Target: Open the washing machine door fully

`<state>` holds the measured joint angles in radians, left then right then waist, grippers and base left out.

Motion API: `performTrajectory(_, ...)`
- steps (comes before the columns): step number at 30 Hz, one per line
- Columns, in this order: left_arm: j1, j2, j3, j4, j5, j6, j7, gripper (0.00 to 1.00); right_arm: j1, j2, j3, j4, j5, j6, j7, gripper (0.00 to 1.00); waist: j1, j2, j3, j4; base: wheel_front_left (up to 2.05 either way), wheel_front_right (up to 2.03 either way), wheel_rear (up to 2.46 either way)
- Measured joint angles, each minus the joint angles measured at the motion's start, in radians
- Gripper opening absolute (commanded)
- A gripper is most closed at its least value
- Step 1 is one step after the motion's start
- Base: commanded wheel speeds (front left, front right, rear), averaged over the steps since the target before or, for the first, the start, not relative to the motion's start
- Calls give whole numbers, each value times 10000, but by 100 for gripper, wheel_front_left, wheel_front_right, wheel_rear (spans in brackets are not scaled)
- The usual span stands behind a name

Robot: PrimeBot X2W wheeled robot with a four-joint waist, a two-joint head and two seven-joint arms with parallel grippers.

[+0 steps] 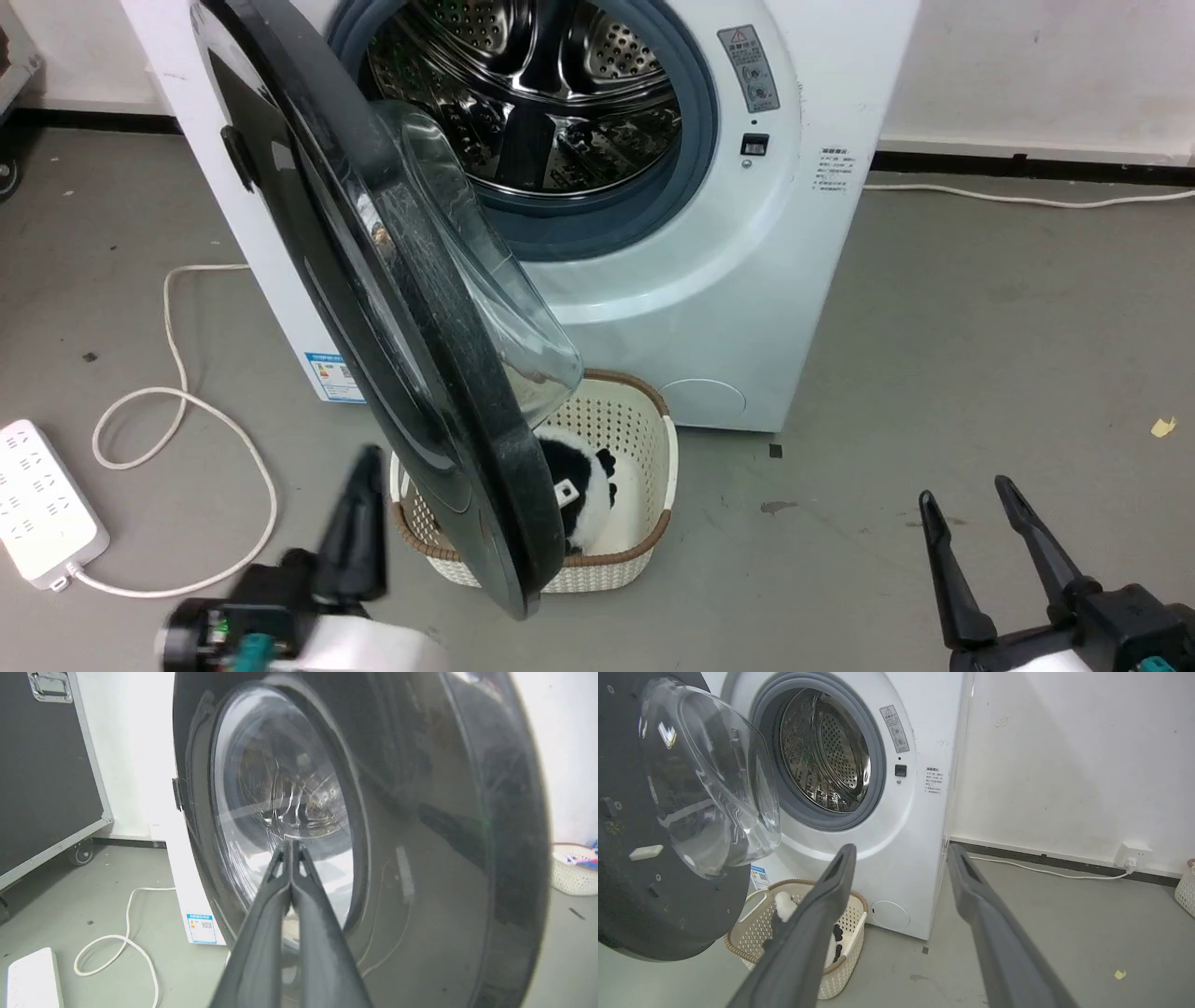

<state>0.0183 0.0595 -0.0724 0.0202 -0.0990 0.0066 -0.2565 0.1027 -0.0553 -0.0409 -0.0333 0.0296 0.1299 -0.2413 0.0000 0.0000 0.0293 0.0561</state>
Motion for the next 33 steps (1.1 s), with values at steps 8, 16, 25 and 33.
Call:
performTrajectory(8, -667, -98, 1478, -3214, -1223, 974, -12, 0, 2, 4, 48, -2, 0, 0, -8, 100, 0, 0, -145, -8, 0, 0, 0)
performTrajectory(16, -1564, -98, 1298, -5164, -1398, 1057, -13, 0, 1, 6, 121, 0, 19, 0, 19, 100, 0, 0, -214, -92, 0, 0, 0)
performTrajectory(25, -1661, -50, -1160, -5122, -35, 337, 660, 0, -7, 6, 150, 56, 157, 0, 17, 100, 0, 0, -89, -156, 0, 0, 0)
performTrajectory(33, -861, -86, -3208, -3120, 82, 125, 1906, 0, -67, 8, 157, 234, 230, 0, -29, 100, 1, 0, 140, -204, 0, 0, 0)
